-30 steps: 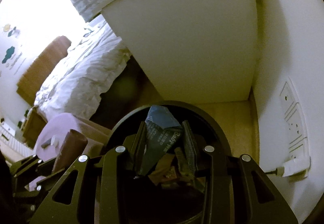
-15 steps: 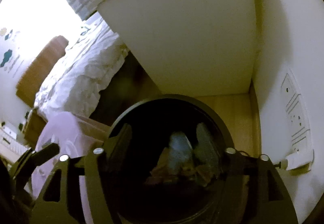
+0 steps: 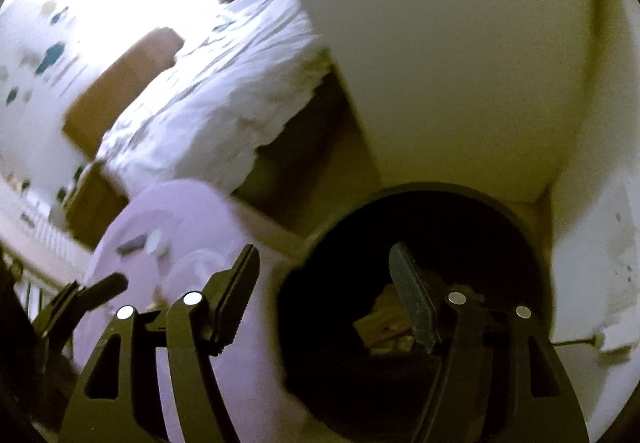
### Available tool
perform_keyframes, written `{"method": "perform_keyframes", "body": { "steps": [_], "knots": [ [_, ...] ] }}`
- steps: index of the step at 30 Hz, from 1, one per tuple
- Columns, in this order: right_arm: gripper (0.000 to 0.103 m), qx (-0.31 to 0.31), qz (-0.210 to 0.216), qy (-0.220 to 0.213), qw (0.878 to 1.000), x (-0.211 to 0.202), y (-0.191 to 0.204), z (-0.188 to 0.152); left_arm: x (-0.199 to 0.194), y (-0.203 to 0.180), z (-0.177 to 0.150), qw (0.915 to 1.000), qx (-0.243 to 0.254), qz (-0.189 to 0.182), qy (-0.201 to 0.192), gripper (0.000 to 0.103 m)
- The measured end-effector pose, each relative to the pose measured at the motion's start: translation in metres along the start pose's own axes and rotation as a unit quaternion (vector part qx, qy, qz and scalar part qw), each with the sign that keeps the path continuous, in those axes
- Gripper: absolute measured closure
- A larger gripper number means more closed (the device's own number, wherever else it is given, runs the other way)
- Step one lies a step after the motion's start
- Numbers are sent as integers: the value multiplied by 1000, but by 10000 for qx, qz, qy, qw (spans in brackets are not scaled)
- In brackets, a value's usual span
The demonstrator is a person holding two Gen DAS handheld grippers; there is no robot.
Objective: Collect trash
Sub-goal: 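Carry the brown bottle and blue box over the black bin and release them, then grasp the blue tube with the left gripper while the right grasps the white cup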
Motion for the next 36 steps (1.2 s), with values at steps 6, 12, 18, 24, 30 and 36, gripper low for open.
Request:
{"method": "perform_keyframes", "body": {
  "steps": [6, 12, 18, 24, 30, 36],
  "knots": [
    [35, -981, 153, 345, 9945, 33, 79, -19, -14, 91, -46, 9965, -325, 706, 295, 17],
    [31, -1864, 258, 655, 9799, 75, 152, -42, -5, 170, -72, 9886, 133, 1269, 799, 17],
    [30, -2433, 121, 824, 9664, 126, 200, -59, 13, 210, -93, 9860, 502, 1132, 1119, 24],
    [31, -2883, -138, 793, 9541, 158, 217, -70, 21, 219, -102, 9890, 528, 780, 1142, 39],
    [51, -2944, -233, 844, 9517, 170, 215, -75, 24, 216, -100, 9929, 420, 502, 992, 62],
    [66, -2786, -118, 866, 9564, 168, 210, -70, 24, 199, -99, 9925, 508, 535, 970, 83]
  ]
}}
Point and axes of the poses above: each gripper's, at about its wrist camera, not at the fingertips, and x roughly the way its jaws point, y to its left, z to its top, the point moved 3 cm from there along x, roughly the way its jaws point, and after that the axes turned 15 degrees about x, right-handed, at the moved point
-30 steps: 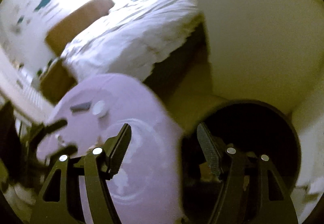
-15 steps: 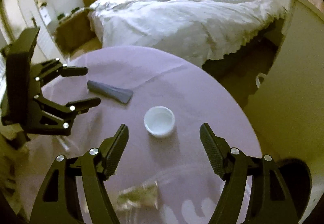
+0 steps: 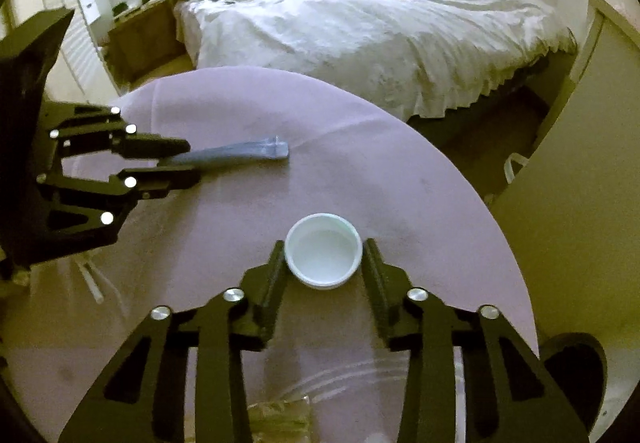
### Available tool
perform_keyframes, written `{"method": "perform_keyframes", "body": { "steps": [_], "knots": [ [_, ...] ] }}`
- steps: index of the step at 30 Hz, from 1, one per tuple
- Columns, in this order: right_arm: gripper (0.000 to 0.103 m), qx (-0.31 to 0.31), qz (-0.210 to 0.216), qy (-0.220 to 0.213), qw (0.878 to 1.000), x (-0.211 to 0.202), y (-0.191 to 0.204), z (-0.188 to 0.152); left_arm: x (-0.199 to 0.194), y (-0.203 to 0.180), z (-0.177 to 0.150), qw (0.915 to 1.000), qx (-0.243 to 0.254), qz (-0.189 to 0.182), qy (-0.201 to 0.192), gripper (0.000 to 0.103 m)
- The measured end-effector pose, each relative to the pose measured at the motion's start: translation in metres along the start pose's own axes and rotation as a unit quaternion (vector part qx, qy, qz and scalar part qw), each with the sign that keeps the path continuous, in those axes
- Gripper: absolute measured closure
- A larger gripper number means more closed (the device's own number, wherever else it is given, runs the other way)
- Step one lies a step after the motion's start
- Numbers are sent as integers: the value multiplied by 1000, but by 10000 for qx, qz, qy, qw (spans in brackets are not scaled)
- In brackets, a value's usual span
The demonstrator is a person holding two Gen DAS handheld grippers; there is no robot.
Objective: Collect trash
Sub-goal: 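Grasp the blue tube with the left gripper while the right grasps the white cup, then carry the blue tube and white cup over the black bin and release them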
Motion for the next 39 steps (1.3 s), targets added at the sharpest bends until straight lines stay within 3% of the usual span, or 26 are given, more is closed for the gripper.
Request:
{"method": "perform_keyframes", "body": {
  "steps": [4, 11, 21, 30, 39],
  "knots": [
    [66, 57, 59, -114, 9999, -12, -2, -3, -4, -10, 2, 9999, -57, -60, -57, 90],
    [66, 346, 315, -397, 9981, -53, -24, -7, -29, -30, 19, 9980, -288, -294, -475, 91],
    [66, 1083, 215, -763, 9909, -118, -109, -25, -48, -77, 72, 9895, -539, -890, -1002, 91],
    [66, 1860, -98, -886, 9785, -152, -197, -58, -32, -152, 132, 9785, -323, -1596, -1263, 91],
    [66, 2347, -363, -884, 9674, -159, -255, -88, 9, -203, 166, 9709, -332, -2126, -1054, 91]
  ]
}}
Point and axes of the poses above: each gripper's, at about its wrist camera, not at the fingertips, and x roughly the way its jaws point, y to its left, z to its top, the point moved 3 cm from there along x, roughly the way its jaws point, and after that the axes turned 15 degrees about x, right-handed, at the moved point
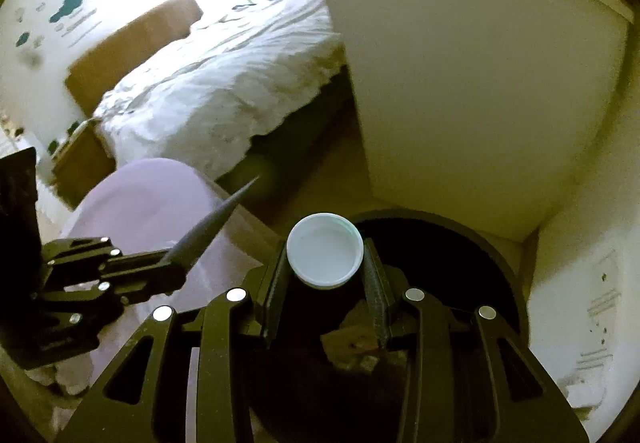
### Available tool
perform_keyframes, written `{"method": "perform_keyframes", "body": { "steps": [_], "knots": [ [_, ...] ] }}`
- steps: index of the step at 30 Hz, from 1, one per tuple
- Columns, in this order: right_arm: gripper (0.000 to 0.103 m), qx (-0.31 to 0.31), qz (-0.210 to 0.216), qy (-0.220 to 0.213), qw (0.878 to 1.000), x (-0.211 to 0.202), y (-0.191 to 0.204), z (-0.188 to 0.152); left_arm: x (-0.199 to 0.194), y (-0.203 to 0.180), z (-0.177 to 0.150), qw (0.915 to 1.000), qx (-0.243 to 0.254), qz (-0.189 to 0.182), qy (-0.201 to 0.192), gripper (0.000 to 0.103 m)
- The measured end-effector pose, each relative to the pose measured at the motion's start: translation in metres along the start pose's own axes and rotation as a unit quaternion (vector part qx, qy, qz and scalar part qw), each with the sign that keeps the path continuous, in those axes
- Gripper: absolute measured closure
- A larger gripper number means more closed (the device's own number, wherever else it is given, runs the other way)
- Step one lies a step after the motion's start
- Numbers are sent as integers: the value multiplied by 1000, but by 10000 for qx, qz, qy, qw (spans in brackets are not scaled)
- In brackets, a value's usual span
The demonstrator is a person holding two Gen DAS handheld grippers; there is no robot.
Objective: Collect trash
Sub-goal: 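Carry the blue tube and white cup over the black bin and release them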
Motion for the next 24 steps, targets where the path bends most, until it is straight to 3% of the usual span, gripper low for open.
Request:
{"method": "perform_keyframes", "body": {
  "steps": [12, 24],
  "knots": [
    [66, 505, -310, 67, 9982, 9, -61, -7, 38, -15, 5, 9994, -20, -201, 288, 91],
    [66, 662, -328, 207, 9971, 17, -72, -12, 49, -20, 7, 9989, 100, -168, 436, 91]
  ]
}}
Point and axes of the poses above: each gripper's, at about its wrist camera, not at the fingertips, and x roughly the way its jaws point, y to its left, z to its top, the point moved 3 cm from there along x, roughly the way its jaws point, and after that the axes turned 15 degrees about x, right-handed, at the moved point
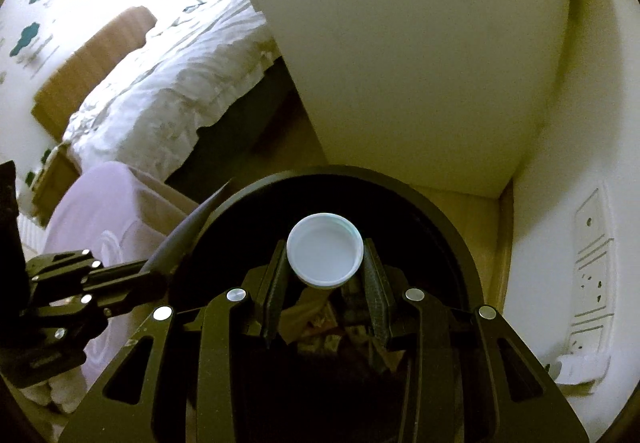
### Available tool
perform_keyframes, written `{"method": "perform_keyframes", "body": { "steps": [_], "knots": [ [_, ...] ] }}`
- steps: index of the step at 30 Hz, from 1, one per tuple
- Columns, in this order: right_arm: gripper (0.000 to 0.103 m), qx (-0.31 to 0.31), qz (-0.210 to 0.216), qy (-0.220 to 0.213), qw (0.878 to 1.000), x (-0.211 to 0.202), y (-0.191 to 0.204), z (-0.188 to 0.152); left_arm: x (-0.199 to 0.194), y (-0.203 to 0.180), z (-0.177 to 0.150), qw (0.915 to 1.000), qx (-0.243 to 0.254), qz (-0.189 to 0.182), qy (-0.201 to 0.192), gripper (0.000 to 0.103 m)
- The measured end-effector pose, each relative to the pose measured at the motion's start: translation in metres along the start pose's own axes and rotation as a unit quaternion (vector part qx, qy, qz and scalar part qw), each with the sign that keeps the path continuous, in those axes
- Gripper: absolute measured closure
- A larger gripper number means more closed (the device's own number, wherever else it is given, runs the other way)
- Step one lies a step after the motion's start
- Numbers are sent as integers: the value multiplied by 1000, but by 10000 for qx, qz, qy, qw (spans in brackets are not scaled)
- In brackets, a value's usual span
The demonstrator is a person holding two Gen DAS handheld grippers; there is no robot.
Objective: Collect trash
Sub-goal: 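Carry the blue tube and white cup over the black bin and release them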
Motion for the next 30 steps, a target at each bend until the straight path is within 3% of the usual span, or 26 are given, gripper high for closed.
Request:
{"method": "perform_keyframes", "body": {
  "steps": [6, 9, 11, 13, 18, 22, 30],
  "knots": [
    [65, 71, -44, 83, 9999, -1, -3, 0, 4, -5, 1, 9999, 89, 88, 85, 87],
    [55, 73, -67, 48, 9999, -3, -2, 0, 4, -7, 2, 9997, 124, 168, 111, 79],
    [53, 56, -79, 51, 9999, -3, -1, 0, 2, -9, 2, 9996, 140, 247, 82, 62],
    [50, 59, -63, 58, 9999, -3, 0, -1, -1, -11, 3, 9992, 180, 369, 21, 52],
    [50, 32, -6, 62, 10000, -5, 6, -3, -12, -18, 4, 9981, 315, 519, -42, 49],
    [50, -51, 36, 89, 9999, -7, 15, -6, -34, -25, 1, 9948, 473, 869, -224, 27],
    [50, -370, 244, 134, 9989, -18, 56, -18, -77, -28, -18, 9854, 726, 1519, -264, 19]
  ]
}}
Point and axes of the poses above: each gripper's, at about its wrist camera, not at the fingertips, and x roughly the way its jaws point, y to its left, z to its top, the point moved 3 cm from there along x, roughly the way its jaws point, and after that the axes turned 15 degrees about x, right-handed, at the moved point
